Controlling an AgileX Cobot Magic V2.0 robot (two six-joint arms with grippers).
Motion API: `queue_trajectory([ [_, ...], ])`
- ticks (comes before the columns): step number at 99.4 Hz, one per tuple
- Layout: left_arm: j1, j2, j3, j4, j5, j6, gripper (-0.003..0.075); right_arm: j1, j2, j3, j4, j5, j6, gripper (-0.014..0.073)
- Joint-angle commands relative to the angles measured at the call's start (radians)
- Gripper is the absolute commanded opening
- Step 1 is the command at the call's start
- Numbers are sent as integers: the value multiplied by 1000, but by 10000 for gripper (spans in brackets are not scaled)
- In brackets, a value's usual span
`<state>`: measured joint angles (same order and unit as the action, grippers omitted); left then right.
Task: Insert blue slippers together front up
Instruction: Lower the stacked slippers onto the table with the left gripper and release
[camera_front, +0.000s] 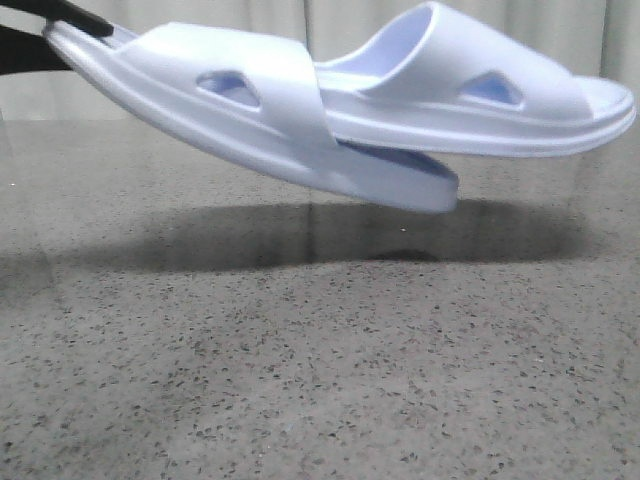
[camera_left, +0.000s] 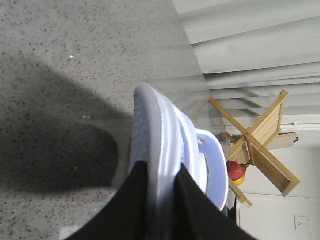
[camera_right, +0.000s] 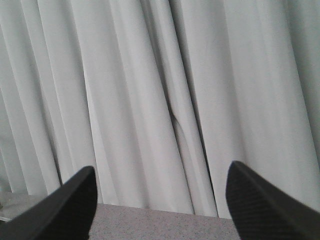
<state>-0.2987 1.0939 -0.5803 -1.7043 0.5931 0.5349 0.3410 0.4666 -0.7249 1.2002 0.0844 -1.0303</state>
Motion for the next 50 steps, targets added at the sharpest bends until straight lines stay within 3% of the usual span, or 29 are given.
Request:
queue_trajectory([
  [1, -7, 15, -28, -45, 49, -8, 16, 2, 4, -34, -4, -13, -8, 474],
  [50, -7, 121, -28, 30, 26, 44, 16, 2, 4, -34, -4, 4, -8, 474],
])
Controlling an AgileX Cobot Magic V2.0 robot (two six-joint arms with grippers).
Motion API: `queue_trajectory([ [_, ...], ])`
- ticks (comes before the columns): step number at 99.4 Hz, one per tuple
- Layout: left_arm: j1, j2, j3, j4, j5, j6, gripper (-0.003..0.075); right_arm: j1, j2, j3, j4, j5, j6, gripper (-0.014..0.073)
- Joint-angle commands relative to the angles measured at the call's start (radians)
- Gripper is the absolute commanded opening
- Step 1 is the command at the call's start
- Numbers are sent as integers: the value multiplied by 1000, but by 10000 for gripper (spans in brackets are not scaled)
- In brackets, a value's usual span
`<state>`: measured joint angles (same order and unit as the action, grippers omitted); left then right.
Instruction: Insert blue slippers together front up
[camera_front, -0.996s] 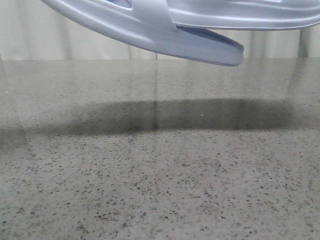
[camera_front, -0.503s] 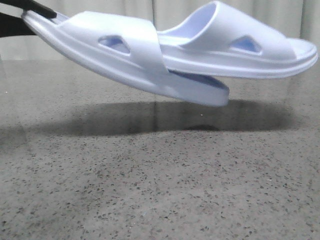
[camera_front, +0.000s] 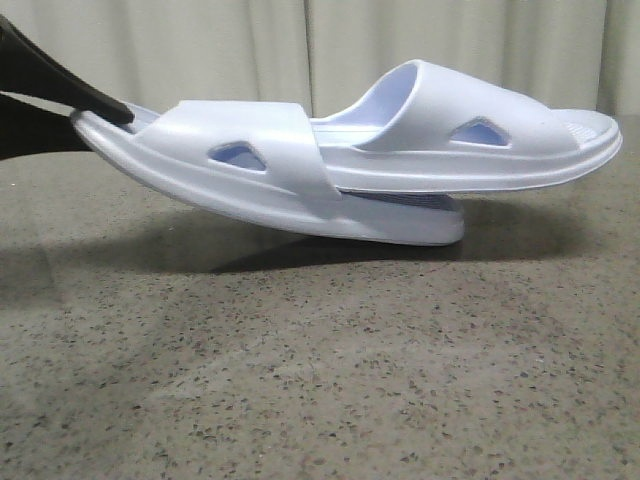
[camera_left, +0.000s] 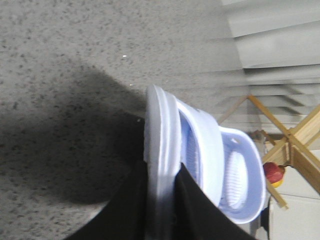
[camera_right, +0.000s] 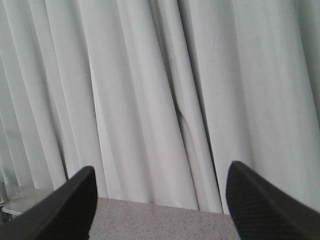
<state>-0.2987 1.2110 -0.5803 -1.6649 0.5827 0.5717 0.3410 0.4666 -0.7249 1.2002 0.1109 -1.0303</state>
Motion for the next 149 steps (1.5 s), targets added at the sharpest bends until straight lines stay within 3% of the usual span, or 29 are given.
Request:
queue_trajectory([
  [1, -7, 5, -28, -8, 37, 7, 16, 2, 4, -34, -4, -22, -8, 474],
  [19, -7, 24, -28, 15, 42, 9, 41, 2, 4, -34, -4, -17, -8, 474],
  [45, -7, 24, -28, 23, 0, 68, 286, 2, 4, -34, -4, -15, -8, 474],
  [59, -7, 24, -28, 53, -71, 86, 362, 2, 4, -34, -4, -15, -8, 474],
  [86, -7, -20, -28, 203, -308, 89, 363, 2, 4, -34, -4, -15, -8, 474],
  [106, -7, -169, -28, 369, -493, 90, 363, 2, 4, -34, -18, -41, -8, 474],
  [132, -7, -438, -28, 549, -563, 90, 363, 2, 11, 23, -146, -188, -10, 474],
  [149, -7, -582, -24, 684, -565, 90, 363, 2, 8, 145, -149, -304, -105, 474],
])
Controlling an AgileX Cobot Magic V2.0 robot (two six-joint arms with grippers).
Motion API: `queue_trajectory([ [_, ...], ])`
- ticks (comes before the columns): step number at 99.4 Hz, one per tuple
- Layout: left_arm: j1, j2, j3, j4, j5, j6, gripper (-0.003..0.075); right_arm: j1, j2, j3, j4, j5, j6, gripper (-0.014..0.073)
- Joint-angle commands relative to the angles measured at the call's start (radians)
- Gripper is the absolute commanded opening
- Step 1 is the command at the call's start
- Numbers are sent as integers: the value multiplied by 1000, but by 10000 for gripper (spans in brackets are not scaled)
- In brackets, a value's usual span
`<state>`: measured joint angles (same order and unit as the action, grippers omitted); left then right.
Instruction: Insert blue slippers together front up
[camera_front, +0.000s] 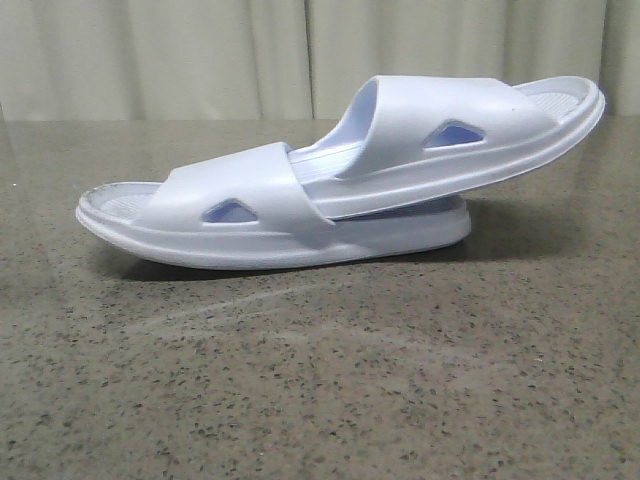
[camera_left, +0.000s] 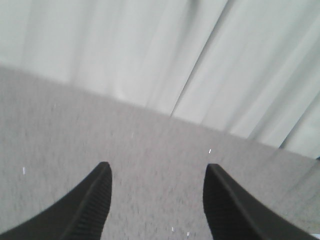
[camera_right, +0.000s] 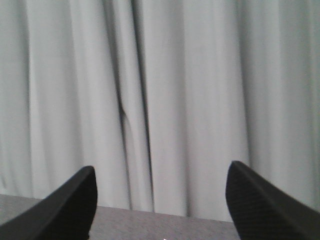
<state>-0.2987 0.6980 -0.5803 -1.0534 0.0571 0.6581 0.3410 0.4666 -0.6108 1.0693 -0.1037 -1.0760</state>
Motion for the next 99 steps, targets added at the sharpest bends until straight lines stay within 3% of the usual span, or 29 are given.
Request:
queue_trajectory([
  [1, -7, -79, -21, 80, -39, 4, 363, 2, 8, 36, -18, -90, -59, 474],
  [59, -7, -439, 267, 165, -37, 4, 363, 2, -196, 302, -18, -55, -59, 474],
  [99, -7, -479, 372, 213, -43, 4, 363, 2, -293, 410, -18, -55, -59, 451],
])
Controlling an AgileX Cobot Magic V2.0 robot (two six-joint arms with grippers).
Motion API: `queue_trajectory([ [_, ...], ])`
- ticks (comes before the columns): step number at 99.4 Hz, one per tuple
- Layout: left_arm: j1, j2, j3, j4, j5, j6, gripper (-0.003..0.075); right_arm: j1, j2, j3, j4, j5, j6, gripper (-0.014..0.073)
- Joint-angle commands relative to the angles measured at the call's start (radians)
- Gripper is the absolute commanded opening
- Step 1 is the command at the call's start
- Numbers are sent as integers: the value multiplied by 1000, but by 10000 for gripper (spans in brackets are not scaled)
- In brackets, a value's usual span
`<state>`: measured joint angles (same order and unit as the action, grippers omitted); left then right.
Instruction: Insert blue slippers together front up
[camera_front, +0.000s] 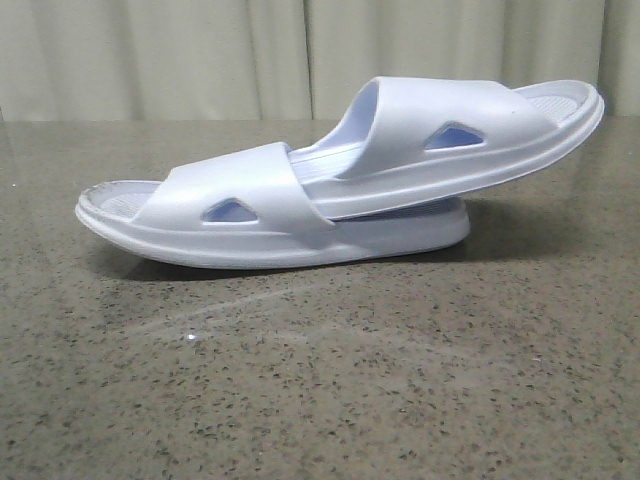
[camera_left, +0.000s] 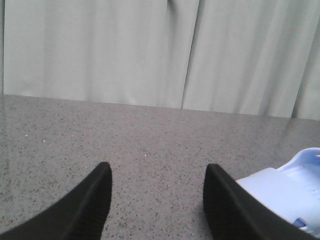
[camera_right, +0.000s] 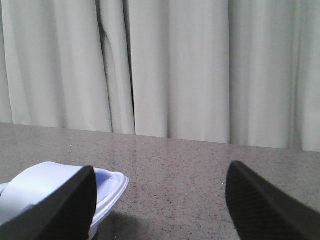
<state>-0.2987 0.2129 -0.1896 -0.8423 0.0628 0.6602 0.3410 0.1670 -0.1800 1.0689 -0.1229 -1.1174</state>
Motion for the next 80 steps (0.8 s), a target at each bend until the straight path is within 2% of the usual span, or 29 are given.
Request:
queue_trajectory([
  [1, -7, 6, -17, 2, -49, 2, 362, 2, 6, -21, -18, -36, -18, 447],
  [9, -7, 6, -15, 2, -51, 2, 351, 2, 6, -21, -18, -54, -18, 377],
  [16, -7, 6, -15, 2, -63, 2, 318, 2, 6, -21, -18, -68, -18, 274],
  [28, -7, 6, -15, 2, -63, 2, 221, 2, 6, -21, -18, -82, -18, 64],
  [40, -7, 6, -15, 2, -63, 2, 92, 2, 6, -21, -18, -86, -18, -97],
  [48, -7, 6, -15, 0, -63, 2, 15, 2, 6, -21, -18, -86, -18, -107],
  [80, -7, 6, -15, -5, -63, 2, 16, 2, 6, -21, -10, -84, -18, -107],
])
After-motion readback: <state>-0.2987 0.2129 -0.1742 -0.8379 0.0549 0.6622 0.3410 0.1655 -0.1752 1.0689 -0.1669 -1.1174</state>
